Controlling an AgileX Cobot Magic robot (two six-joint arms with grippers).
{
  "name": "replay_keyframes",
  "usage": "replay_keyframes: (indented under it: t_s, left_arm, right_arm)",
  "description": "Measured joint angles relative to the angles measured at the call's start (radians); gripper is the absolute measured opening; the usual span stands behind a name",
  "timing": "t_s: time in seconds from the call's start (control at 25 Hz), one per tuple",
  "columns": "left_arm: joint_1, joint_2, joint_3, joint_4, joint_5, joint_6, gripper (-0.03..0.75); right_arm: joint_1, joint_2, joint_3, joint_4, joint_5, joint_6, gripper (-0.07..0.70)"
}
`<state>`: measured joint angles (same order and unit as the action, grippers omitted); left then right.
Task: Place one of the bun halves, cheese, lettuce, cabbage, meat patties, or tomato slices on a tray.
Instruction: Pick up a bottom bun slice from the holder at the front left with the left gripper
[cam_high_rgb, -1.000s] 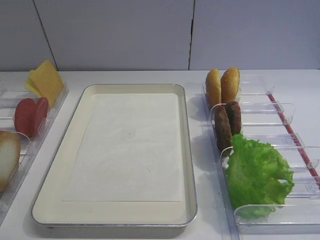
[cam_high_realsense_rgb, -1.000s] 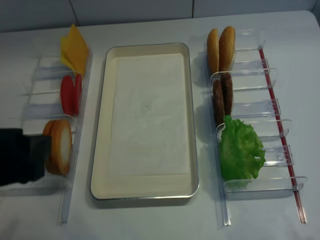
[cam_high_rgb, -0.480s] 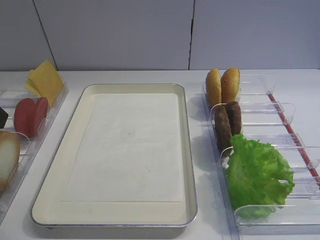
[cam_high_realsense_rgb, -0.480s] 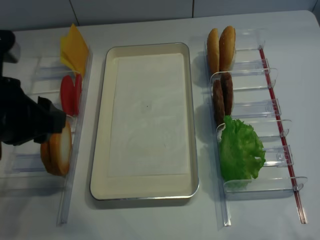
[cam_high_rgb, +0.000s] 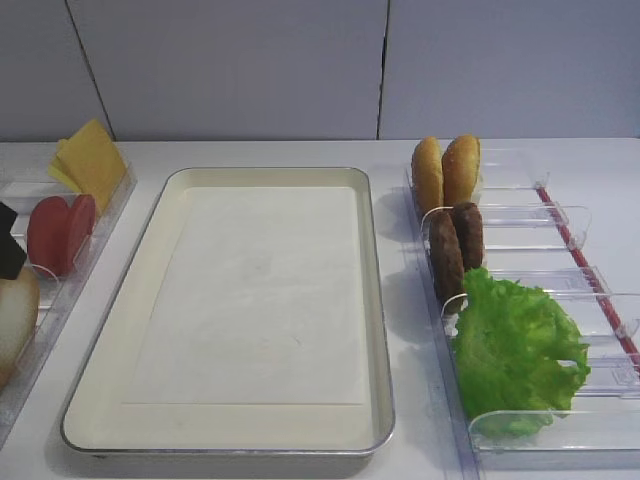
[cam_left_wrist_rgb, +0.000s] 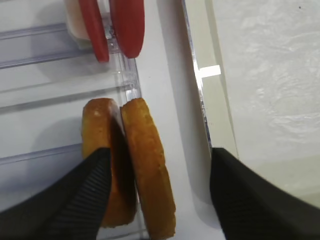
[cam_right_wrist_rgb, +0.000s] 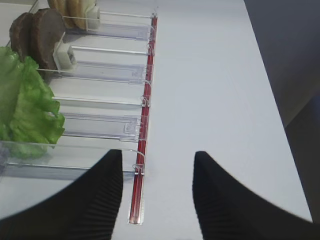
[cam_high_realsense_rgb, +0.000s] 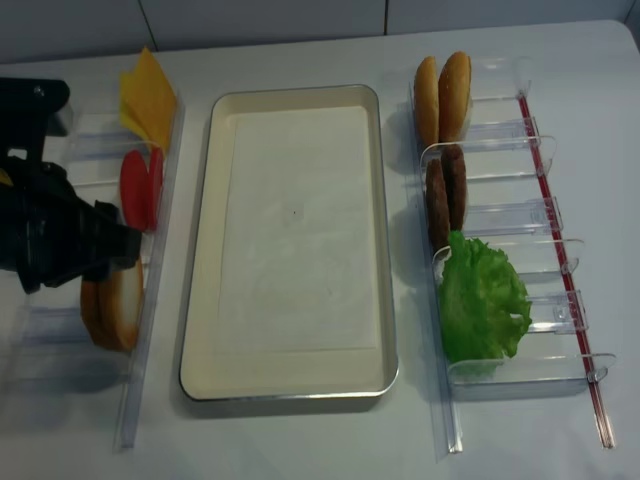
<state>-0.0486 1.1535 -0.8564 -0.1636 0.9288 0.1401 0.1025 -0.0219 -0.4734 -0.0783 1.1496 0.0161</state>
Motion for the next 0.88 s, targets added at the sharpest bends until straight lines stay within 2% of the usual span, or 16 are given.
replay_keyframes:
  t_s: [0.88]
  left_arm:
    - [-0.001, 0.1, -0.003, -0.032, -0.008, 0.017, 0.417]
  right_arm:
    - [0.0, 0.0, 0.0, 0.0, 0.0, 0.0, 0.371]
